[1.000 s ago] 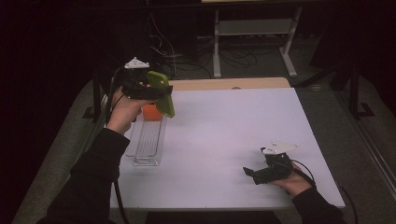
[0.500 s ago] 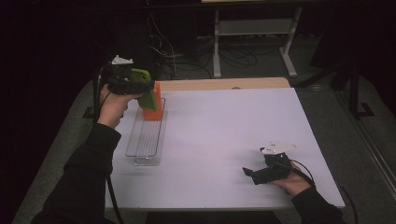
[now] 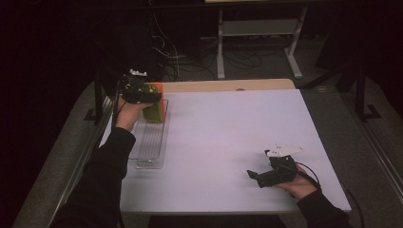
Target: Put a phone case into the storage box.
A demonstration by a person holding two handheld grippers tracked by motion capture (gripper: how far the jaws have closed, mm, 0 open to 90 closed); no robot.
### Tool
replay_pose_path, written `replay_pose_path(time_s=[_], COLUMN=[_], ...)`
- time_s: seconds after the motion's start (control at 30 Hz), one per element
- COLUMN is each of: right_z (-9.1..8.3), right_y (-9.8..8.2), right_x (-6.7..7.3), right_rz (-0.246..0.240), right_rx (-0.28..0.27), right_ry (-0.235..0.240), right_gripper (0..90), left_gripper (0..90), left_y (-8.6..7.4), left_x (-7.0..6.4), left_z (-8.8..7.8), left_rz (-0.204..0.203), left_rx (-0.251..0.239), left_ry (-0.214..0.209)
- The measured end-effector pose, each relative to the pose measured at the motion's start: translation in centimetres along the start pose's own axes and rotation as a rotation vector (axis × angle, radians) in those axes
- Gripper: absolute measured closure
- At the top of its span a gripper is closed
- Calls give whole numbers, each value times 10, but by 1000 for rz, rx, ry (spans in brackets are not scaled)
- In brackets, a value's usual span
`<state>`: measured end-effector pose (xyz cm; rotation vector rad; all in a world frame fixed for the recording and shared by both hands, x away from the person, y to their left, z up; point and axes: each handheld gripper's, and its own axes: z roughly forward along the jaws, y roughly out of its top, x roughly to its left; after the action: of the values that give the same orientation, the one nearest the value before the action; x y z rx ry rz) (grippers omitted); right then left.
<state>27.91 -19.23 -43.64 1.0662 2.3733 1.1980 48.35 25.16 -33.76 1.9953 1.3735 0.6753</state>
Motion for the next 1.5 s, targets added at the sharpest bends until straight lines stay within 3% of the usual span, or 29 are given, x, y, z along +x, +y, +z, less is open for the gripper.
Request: replay_pose_path(time_s=[0.6,0.93,1.07,1.13,1.27,1.5], right_z=[0,0,-1,-1,-1,-1], right_y=[0,0,1,1,1,1], right_x=[0,-1,-1,-1,0,0], right_rz=[0,0,-1,0,-7,-8], right_rx=[-2,-4,-10,-10,-8,-11], right_ry=[4,4,5,4,2,-1], right_gripper=[0,0,0,0,0,0], left_gripper=[117,44,32,32,32,32], left_y=[-10,-10,-10,-9,-11,-22], left_x=[0,3,4,4,2,-8], left_z=[26,29,22,16,-2,-36], left_rz=[-6,-29,-32,-17,54,138], left_rx=[29,-5,-26,-34,-49,-105], left_ry=[29,17,-27,-69,-140,-260])
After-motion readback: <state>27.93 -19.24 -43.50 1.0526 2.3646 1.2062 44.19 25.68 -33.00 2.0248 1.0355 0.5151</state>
